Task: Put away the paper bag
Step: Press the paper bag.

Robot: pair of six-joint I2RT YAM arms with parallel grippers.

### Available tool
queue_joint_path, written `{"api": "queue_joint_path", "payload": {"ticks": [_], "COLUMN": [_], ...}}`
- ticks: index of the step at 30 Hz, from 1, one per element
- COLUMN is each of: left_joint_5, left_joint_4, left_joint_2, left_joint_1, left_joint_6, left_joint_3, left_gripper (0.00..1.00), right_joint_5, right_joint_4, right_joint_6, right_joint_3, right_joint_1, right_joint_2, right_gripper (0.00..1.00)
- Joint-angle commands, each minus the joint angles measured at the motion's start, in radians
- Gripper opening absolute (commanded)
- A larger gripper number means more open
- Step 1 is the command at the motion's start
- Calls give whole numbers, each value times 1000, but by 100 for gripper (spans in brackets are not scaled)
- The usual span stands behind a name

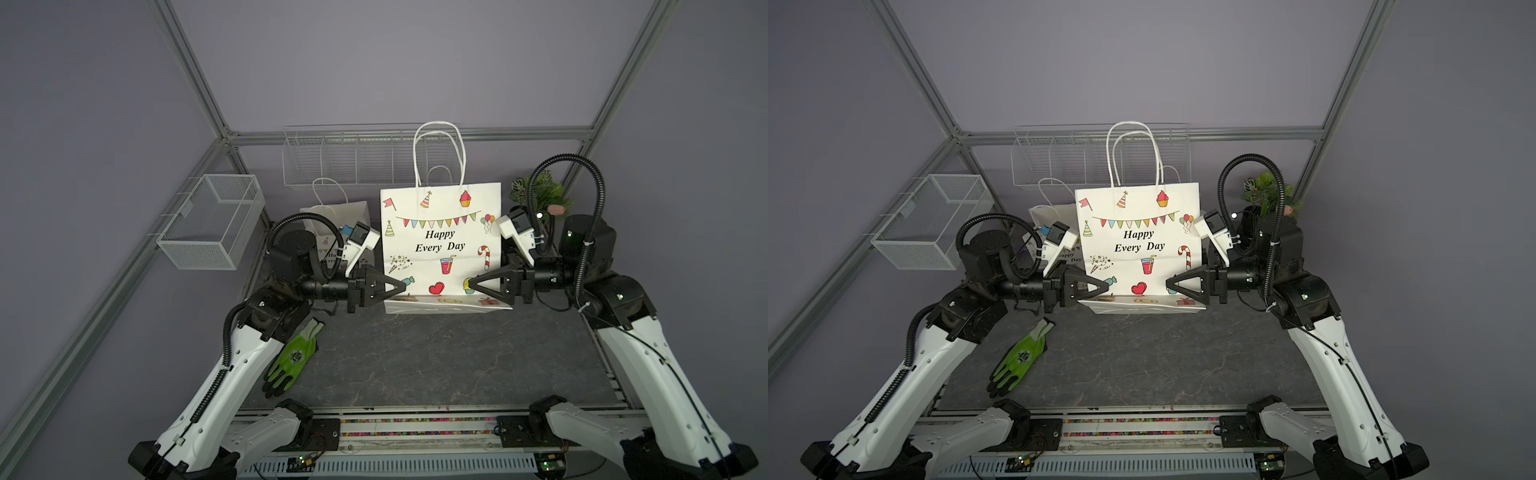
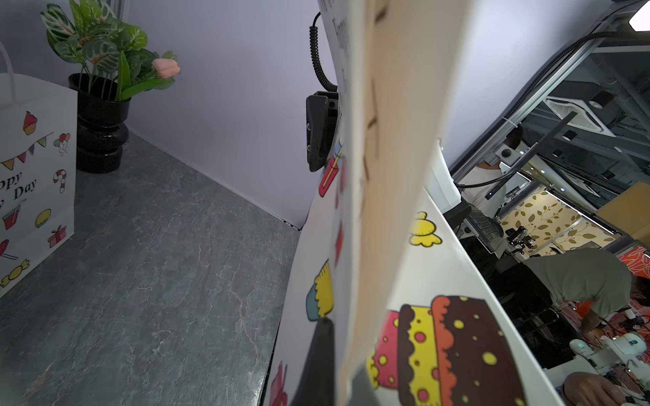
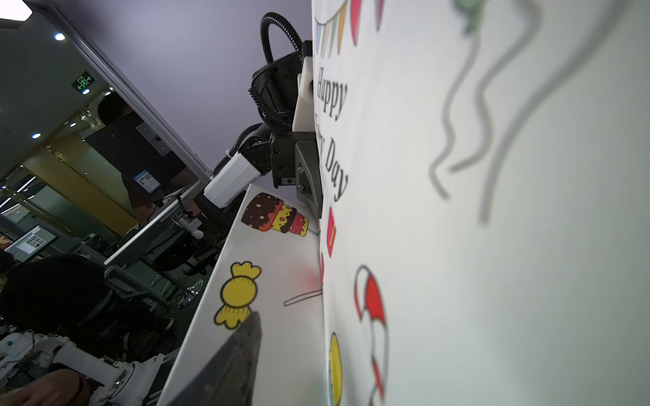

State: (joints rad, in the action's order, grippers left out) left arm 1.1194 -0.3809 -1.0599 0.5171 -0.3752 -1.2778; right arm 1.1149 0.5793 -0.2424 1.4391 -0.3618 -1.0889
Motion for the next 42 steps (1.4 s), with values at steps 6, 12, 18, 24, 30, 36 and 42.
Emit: {"api": "queue_joint_path", "payload": {"ticks": [6,12,18,24,30,36,42], "left_joint_5": [44,53,44,-27,-42,-22,6], "left_joint_4": [97,104,96,-10,-20,-108,36], "left_joint_2": [30,24,30,47,132,146,124], "left_joint_1": [-3,-3,-3,-25,-105,-109,-107], "left_joint_6": [-82,-89,-76,0,8,87,6], "left_joint_3": [-40,-16,-6,-52,-104,-103,17], "left_gripper": [0,0,32,99,99,100,100], "right_joint_5": [8,-8,-35,-52,-36,-15,40], "right_joint_4": [9,-41,-21,12,-16,-50,-169], "right_joint_6": [23,-10,2,11,-26,-66,-167], "right_joint_3": [-25,-22,-19,3,-13,1,3], "right_joint_1": [-12,-14,-12,18,56,88,89], "right_joint_2": [25,23,20,17,16,12,10], "right_gripper": [45,22,7,7,7,7,7]}}
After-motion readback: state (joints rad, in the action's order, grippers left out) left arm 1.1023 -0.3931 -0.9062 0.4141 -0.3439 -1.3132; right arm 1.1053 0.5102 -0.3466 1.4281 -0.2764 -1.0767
